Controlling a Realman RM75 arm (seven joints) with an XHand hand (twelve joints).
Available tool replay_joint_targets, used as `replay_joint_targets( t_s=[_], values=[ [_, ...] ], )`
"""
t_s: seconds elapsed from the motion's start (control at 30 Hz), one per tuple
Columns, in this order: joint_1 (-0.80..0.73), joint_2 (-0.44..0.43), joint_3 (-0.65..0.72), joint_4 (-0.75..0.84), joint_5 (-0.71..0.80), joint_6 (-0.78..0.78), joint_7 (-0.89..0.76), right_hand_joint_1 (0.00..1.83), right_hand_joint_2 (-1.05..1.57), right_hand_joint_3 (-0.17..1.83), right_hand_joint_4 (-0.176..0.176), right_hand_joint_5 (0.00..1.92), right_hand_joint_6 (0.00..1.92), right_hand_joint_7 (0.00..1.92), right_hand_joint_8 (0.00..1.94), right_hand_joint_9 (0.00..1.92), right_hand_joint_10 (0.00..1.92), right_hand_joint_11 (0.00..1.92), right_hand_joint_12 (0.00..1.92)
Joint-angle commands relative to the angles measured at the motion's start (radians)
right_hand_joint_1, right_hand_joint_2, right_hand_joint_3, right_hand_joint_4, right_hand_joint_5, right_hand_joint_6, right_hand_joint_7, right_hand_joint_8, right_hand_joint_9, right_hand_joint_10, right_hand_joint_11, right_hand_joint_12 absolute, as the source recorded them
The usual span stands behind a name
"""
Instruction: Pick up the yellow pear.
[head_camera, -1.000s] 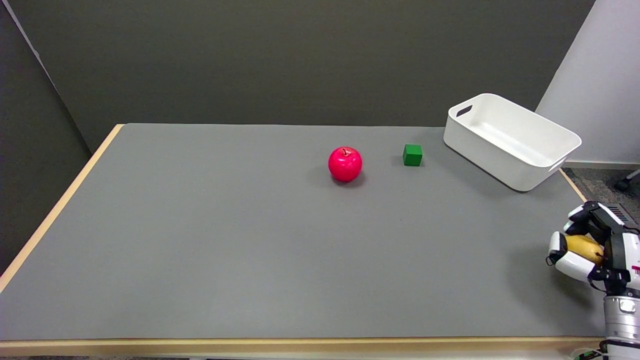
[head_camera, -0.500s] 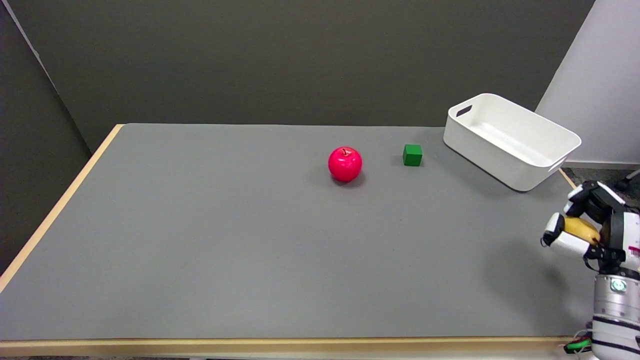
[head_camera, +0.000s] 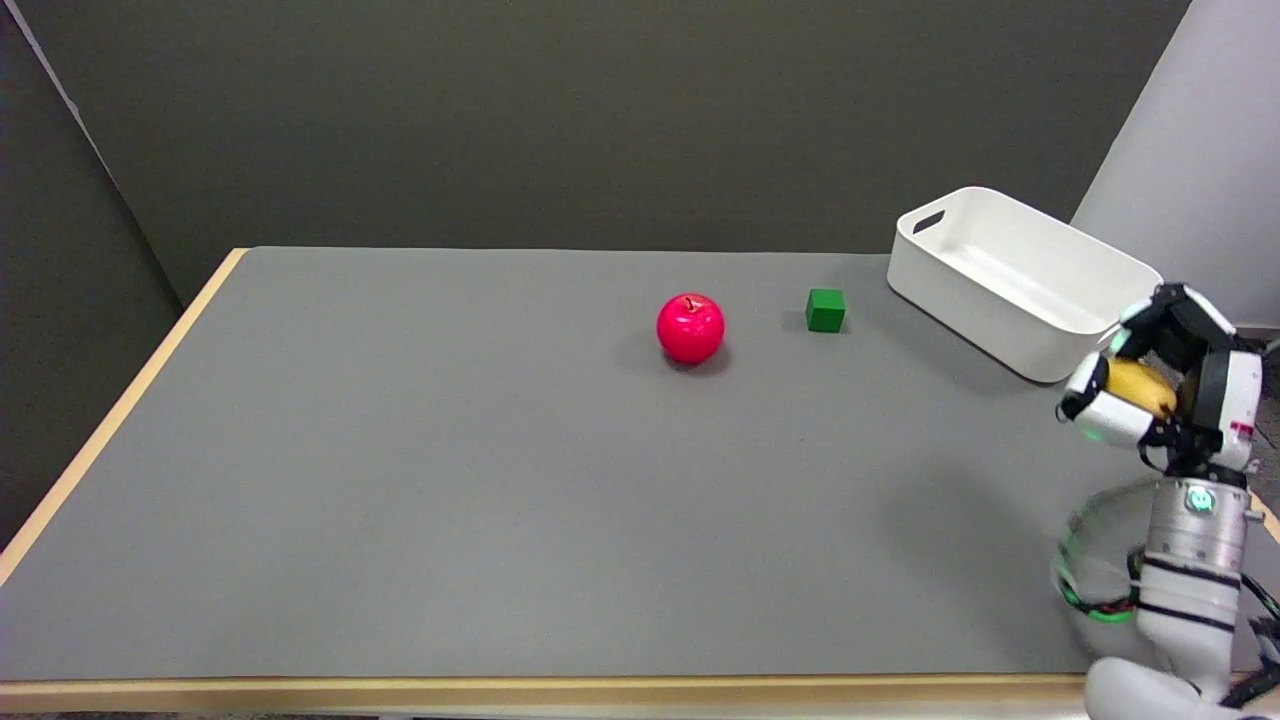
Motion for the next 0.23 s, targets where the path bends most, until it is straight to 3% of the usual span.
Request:
replay_joint_targets(
  t_s=[0.03, 0.23],
  values=[
    [0.093, 0.073, 0.040, 0.262, -0.008, -0.097, -0.221, 1.60, 0.43, 1.60, -0.034, 0.72, 1.67, 1.01, 1.80, 1.06, 1.92, 1.04, 1.92],
    [0.214, 0.103, 0.050, 0.296, -0.004, -0.183, -0.317, 1.60, 0.43, 1.60, -0.034, 0.72, 1.67, 1.00, 1.80, 1.06, 1.92, 1.04, 1.92]
  ],
)
